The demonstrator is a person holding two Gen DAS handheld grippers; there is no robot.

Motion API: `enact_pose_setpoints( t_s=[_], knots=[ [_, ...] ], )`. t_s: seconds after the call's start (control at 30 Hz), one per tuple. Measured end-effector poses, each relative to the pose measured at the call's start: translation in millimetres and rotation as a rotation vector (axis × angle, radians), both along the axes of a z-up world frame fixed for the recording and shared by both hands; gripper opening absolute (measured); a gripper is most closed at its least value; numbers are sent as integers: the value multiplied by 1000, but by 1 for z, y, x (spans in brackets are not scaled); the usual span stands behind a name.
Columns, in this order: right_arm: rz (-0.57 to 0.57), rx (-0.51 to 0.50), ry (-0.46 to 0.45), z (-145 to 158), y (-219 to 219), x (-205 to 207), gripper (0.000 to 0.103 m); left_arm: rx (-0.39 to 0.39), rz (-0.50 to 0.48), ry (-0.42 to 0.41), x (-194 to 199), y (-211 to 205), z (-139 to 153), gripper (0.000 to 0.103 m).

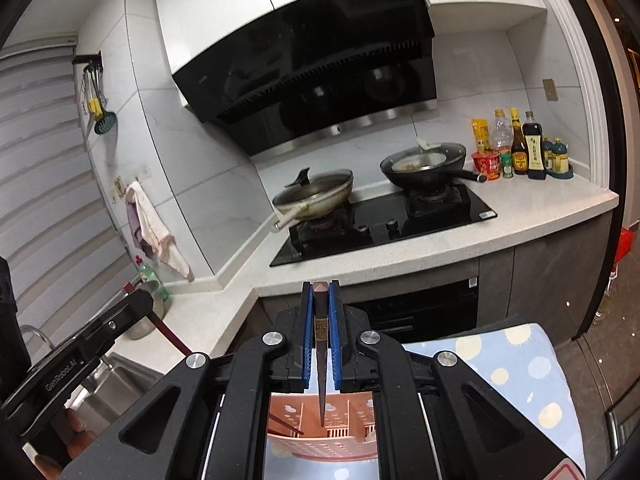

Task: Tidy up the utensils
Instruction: 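Lift both chopsticks and carry them toward the pink holder, lowering them in, then open both tools to drop the chopsticks into the holder and withdraw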

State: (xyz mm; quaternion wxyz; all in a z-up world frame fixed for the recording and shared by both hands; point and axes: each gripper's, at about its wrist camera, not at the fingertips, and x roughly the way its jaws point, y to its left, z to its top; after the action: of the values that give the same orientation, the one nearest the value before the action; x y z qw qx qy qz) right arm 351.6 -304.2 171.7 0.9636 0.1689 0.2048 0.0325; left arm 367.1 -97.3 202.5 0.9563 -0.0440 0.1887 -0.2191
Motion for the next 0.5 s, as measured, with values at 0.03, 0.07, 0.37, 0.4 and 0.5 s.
enact_pose_setpoints(
  t_s=[0.03, 0.07, 0.37, 0.4, 0.5],
  knots=[
    [2, -7, 15, -5, 1, 4, 7, 3, 1, 10, 3, -1, -5, 7],
    [5, -13, 29, -11, 2, 7, 7, 6, 1, 21, 6, -2, -10, 7],
    [1, -29, 123, -51, 3, 19, 8, 27, 19, 101, 24, 2, -48, 7],
    [-9, -29, 120, -53, 2, 18, 10, 25, 21, 106, 24, 4, -50, 7],
    [-25, -22, 113, -54, 2, 14, 29, 12, 41, 129, 25, 10, -54, 34]
  ],
)
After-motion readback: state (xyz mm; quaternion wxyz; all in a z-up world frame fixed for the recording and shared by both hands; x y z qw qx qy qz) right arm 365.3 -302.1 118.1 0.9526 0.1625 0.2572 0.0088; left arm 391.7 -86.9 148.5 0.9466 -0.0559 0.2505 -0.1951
